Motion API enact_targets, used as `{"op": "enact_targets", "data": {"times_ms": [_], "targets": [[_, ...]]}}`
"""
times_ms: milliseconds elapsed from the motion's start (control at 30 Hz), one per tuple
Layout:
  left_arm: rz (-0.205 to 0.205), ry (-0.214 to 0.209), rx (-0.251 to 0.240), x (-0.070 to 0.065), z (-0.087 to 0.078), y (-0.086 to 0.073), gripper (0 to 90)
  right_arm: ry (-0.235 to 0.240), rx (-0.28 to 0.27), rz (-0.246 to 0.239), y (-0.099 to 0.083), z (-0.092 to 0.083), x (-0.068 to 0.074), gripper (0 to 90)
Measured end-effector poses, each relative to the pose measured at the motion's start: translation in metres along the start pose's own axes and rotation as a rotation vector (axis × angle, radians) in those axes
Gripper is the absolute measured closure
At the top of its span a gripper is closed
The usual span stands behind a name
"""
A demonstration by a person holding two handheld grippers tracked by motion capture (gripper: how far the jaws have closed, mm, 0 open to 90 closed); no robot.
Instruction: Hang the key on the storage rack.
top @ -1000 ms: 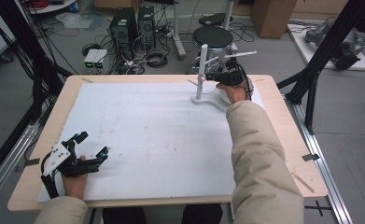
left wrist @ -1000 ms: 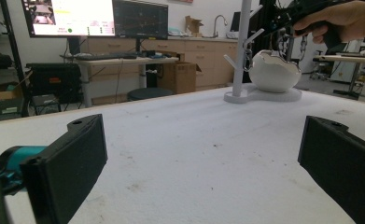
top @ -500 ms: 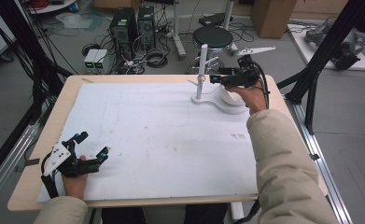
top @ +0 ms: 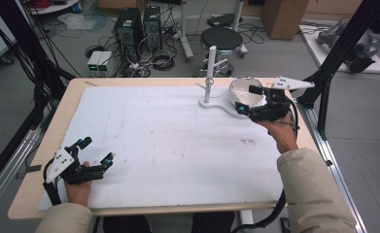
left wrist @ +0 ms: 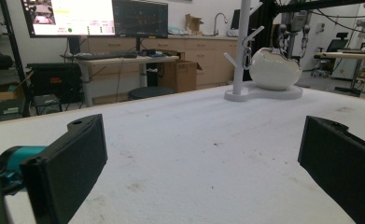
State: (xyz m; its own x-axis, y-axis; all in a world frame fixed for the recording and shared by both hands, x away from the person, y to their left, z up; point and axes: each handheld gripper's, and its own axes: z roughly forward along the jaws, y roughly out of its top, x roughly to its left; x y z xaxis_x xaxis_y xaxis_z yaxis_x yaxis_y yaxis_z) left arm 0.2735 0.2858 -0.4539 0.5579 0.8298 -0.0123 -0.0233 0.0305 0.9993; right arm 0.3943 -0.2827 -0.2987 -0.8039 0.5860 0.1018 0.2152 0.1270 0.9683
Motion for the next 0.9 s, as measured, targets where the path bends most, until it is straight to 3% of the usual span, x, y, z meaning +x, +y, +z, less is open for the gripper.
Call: {"op": "enact_targets", "data": {"times_ms": [67,167,200,300,367,500,700,833,900], "targets": [[0.002,-0.001,0.001,0.0,0.0,0.0,1.7,0.003,-0.03,-0.002,-0.013,-0.009,0.003,0.5],[0.002,-0.001,-0.002,0.0,0.0,0.0,1.7,-0.03,-0.071,-0.019,-0.043,-0.024,0.009,0.5],[0.004,-0.001,-0.001,0.0,-0.001,0.0,1.7,-0.03,-0.071,-0.019,-0.043,-0.024,0.009,0.5],[0.004,-0.001,-0.001,0.0,0.0,0.0,1.7,-0.058,-0.128,-0.016,-0.067,-0.034,0.014,0.5],[0.003,0.002,0.0,-0.001,0.0,0.0,1.7,-0.106,-0.168,-0.012,-0.093,-0.041,0.017,0.5],[0.004,0.003,0.0,-0.001,0.0,0.0,1.7,-0.149,-0.182,-0.004,-0.124,-0.045,0.019,0.5],[0.005,0.001,-0.002,-0.001,0.0,0.0,1.7,-0.158,-0.132,-0.031,-0.148,-0.039,0.021,0.5],[0.007,0.002,0.0,-0.001,0.0,0.0,1.7,-0.154,-0.154,-0.006,-0.165,-0.037,0.023,0.5],[0.006,0.002,0.0,-0.001,0.0,0.0,1.7,-0.192,-0.198,-0.014,-0.17,-0.04,0.026,0.5]]}}
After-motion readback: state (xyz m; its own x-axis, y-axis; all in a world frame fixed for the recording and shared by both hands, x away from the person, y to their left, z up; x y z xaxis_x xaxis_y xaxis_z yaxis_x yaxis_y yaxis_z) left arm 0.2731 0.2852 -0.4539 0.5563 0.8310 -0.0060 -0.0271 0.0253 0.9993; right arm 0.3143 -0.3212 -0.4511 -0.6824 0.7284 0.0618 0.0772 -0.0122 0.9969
